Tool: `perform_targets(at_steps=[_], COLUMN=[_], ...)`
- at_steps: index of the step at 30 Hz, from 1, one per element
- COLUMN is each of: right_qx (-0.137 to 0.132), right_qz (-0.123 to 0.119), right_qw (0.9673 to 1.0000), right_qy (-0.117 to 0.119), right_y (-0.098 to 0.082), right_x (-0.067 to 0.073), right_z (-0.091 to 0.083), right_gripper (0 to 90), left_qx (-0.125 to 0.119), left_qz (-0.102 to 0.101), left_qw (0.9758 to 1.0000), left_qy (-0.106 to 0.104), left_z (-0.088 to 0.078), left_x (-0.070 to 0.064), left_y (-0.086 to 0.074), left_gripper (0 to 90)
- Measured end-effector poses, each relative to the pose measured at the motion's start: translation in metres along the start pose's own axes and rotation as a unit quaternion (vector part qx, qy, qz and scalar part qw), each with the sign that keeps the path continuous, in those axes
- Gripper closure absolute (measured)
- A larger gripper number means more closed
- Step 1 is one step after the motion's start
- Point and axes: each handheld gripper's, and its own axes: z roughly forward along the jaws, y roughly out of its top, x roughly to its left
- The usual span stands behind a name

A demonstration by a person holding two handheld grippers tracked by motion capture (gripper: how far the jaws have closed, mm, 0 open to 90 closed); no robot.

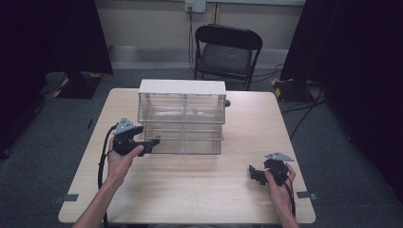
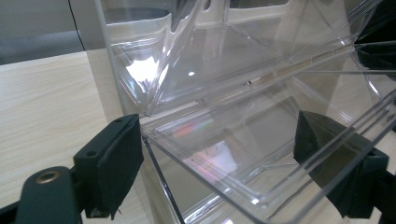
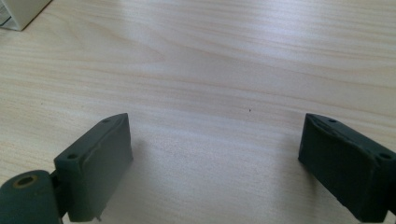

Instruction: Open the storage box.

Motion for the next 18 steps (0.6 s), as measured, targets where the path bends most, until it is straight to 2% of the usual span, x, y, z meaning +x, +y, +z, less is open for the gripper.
perform_targets(at_steps=[4,14,16,18], right_qx=[0.0,0.0,0.0,0.0], right_qz=[0.0,0.0,0.0,0.0], right_qw=[1.0,1.0,1.0,1.0], right_qy=[0.0,0.0,0.0,0.0], right_y=[0.0,0.0,0.0,0.0], right_x=[0.0,0.0,0.0,0.0], right_z=[0.0,0.0,0.0,0.0], right_gripper=[9.0,9.0,9.0,9.0], left_qx=[-0.005,-0.002,-0.007,-0.005], left_qz=[-0.006,0.005,-0.002,0.002], left_qw=[1.0,1.0,1.0,1.0], left_qy=[0.003,-0.001,0.0,-0.001], left_z=[-0.0017,-0.0026,-0.0015,-0.0008], left_x=[0.0018,0.0018,0.0004,0.0001], left_y=[0.0025,0.007,0.0077,0.0079], left_gripper=[15.4,15.2,15.3,15.2])
